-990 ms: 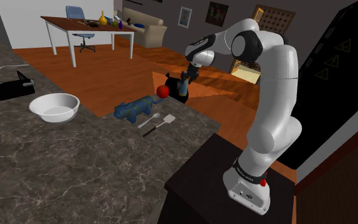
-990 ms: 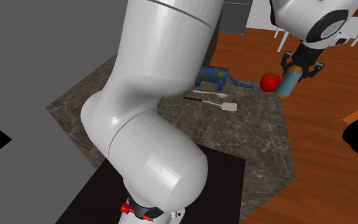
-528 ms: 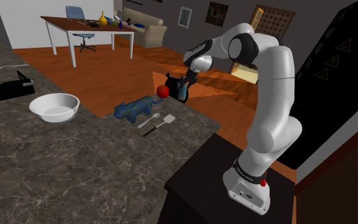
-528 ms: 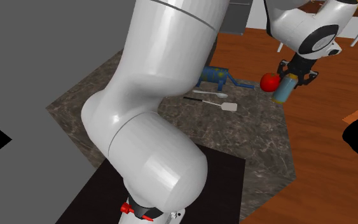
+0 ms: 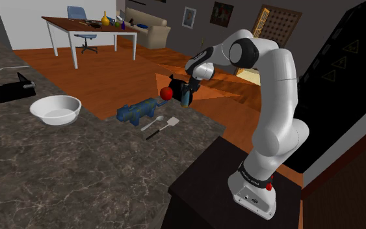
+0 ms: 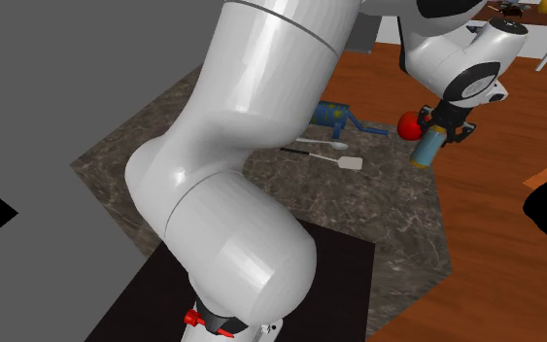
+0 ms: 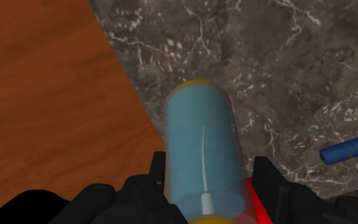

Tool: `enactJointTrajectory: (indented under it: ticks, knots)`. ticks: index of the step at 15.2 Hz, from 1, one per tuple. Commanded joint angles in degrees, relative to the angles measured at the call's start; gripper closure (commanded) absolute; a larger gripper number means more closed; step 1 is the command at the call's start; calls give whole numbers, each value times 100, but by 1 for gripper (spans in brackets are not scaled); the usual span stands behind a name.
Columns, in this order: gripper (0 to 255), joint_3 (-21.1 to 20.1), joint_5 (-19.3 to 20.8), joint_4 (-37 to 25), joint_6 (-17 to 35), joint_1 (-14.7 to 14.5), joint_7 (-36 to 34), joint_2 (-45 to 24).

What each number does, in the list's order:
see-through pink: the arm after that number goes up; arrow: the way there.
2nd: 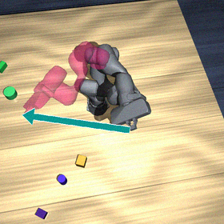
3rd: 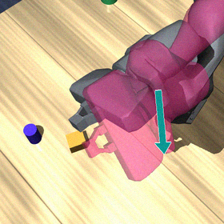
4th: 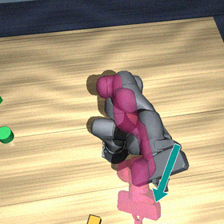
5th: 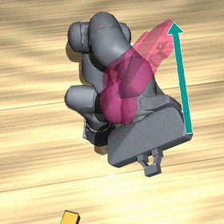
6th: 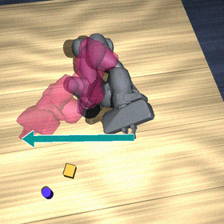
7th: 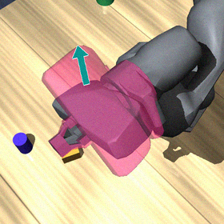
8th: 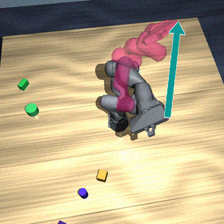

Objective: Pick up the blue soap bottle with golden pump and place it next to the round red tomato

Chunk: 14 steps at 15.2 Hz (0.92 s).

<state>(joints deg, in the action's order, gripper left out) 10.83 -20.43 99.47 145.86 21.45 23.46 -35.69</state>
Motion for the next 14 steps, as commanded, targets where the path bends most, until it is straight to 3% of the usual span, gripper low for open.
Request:
enactJointTrajectory:
  ticks: [1,8,9,14]
  knots:
    - [255,-18,-21,-7,50,14,21,-55]
    - [255,-18,-21,-8,50,14,21,-55]
    - [0,-18,-21,-8,49,14,21,-55]
    - [0,-18,-21,-8,49,14,21,-55]
